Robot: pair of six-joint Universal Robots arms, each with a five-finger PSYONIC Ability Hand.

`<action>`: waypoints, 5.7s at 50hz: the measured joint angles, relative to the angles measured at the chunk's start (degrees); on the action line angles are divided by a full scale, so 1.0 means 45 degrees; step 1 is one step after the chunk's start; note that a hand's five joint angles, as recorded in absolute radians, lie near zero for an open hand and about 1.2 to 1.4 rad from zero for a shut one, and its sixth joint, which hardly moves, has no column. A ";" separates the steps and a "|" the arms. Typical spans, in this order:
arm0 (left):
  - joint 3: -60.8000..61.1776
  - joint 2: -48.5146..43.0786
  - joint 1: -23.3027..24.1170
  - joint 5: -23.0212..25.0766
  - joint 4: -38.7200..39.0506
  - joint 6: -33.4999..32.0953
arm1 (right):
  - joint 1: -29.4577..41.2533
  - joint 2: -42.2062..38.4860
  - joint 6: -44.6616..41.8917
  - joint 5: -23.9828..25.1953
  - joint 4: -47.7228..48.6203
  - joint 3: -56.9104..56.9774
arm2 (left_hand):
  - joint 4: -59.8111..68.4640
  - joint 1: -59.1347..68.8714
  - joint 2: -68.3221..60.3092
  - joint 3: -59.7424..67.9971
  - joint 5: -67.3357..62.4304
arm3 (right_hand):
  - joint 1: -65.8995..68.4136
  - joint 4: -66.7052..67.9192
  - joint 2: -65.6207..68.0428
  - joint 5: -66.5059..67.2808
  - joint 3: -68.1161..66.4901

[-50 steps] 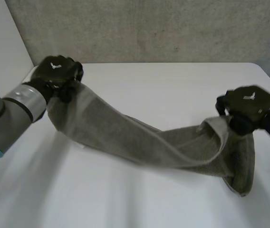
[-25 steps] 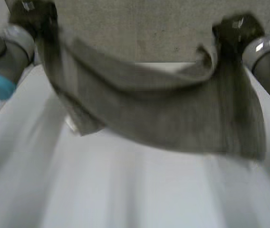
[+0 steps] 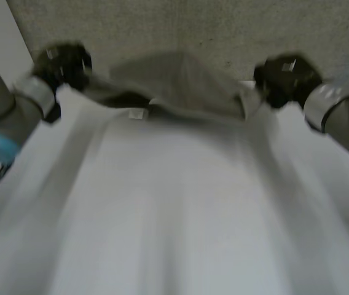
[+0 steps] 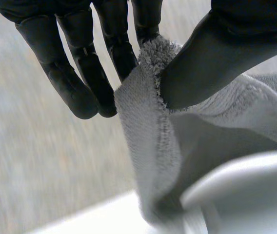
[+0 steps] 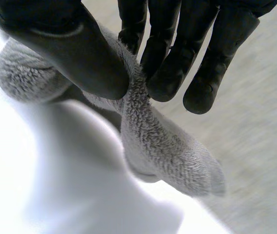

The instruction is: Fold the towel.

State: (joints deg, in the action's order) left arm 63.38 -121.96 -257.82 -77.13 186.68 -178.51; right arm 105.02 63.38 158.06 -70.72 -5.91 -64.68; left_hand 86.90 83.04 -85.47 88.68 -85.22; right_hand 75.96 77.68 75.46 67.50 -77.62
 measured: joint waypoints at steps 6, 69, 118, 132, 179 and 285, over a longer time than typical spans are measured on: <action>0.4477 0.0899 -0.0360 0.0754 0.1741 -0.2165 | -0.0641 -0.0297 -0.1191 0.0715 -0.0295 -0.2405 | 0.0000 0.0001 0.0000 0.0005 0.0000 | 0.0000 0.0000 0.0000 0.0001 0.0000; 0.8866 0.2691 -0.1008 0.1165 0.3297 -0.3631 | 0.0528 0.2280 -0.8825 0.0994 0.5016 -1.0352 | 0.0001 0.0002 0.0000 0.0017 0.0000 | -1.1150 -1.1578 -1.0771 -1.1945 1.1528; 0.8745 0.5230 -0.2076 0.1145 0.3106 -0.2142 | -0.1891 0.4832 -0.2608 -0.0546 0.1297 -0.7707 | 0.0000 0.0003 0.0000 0.0018 0.0000 | 0.0017 -0.0185 0.0072 -0.0112 0.0215; 0.8689 0.3836 -0.1956 0.1152 0.2000 -0.3867 | -0.1873 0.3291 -0.4098 -0.1447 -0.0036 -0.7644 | 0.0001 0.0003 -0.0001 0.0018 0.0000 | 0.0017 -0.0185 0.0072 -0.0112 0.0215; -0.3649 -0.1696 -0.0230 -0.2495 -0.3489 -0.4784 | 0.0777 -0.2911 -0.3925 -0.4236 -0.4465 0.5210 | 0.0001 0.0053 -0.0062 0.0045 -0.0004 | 0.0050 -0.0185 0.0072 -0.0111 0.0215; -0.7510 -0.7181 0.0353 -0.2773 -0.2726 -0.2494 | -0.0867 -0.6273 -0.1683 -0.4052 -0.0050 0.5441 | -0.2699 -0.1899 0.2251 -0.2832 0.2157 | -0.3130 -0.3232 -0.3118 -0.3284 0.3445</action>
State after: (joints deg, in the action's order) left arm 29.58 -154.27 -256.23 -89.61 174.41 -189.74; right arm 101.12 35.15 150.49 -88.95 -6.14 -40.20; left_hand 74.76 74.49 -75.34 75.94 -75.52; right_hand 61.88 63.13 61.43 52.73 -62.12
